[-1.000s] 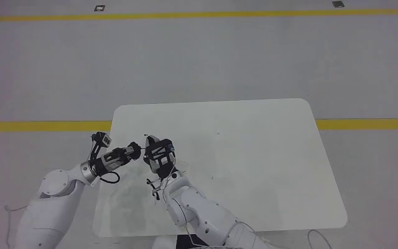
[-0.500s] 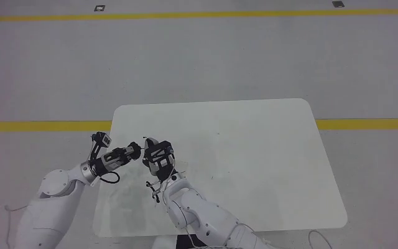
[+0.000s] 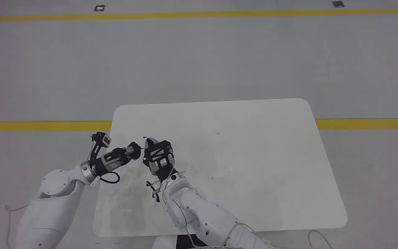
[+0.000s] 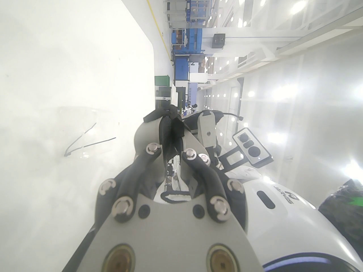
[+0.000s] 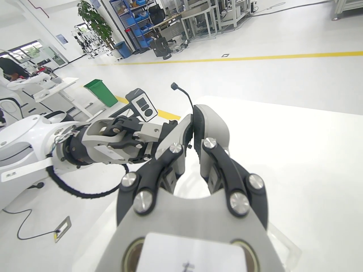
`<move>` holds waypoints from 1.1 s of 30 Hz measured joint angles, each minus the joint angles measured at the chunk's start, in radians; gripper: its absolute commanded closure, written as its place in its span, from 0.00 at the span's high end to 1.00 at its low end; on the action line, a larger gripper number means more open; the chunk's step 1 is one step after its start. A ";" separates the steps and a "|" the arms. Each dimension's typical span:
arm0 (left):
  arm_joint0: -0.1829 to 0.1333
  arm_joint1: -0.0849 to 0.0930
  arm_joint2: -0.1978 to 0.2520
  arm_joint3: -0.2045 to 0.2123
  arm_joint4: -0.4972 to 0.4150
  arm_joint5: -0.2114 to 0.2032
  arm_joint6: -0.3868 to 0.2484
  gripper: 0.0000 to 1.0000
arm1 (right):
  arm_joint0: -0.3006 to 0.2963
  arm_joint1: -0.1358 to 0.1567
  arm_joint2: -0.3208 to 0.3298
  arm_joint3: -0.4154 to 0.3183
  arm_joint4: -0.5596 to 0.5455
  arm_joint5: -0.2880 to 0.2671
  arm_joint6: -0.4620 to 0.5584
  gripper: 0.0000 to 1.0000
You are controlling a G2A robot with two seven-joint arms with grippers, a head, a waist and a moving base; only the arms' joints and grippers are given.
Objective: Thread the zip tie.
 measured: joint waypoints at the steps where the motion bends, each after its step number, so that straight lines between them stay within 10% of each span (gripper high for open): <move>1: 0.000 0.000 0.000 0.000 0.000 0.000 0.000 0.00 | -0.001 0.001 0.001 -0.003 0.000 0.000 -0.005 0.00; 33: 0.000 0.000 0.000 0.000 0.000 0.000 0.000 0.00 | -0.003 0.000 0.003 0.011 -0.004 0.000 0.007 0.00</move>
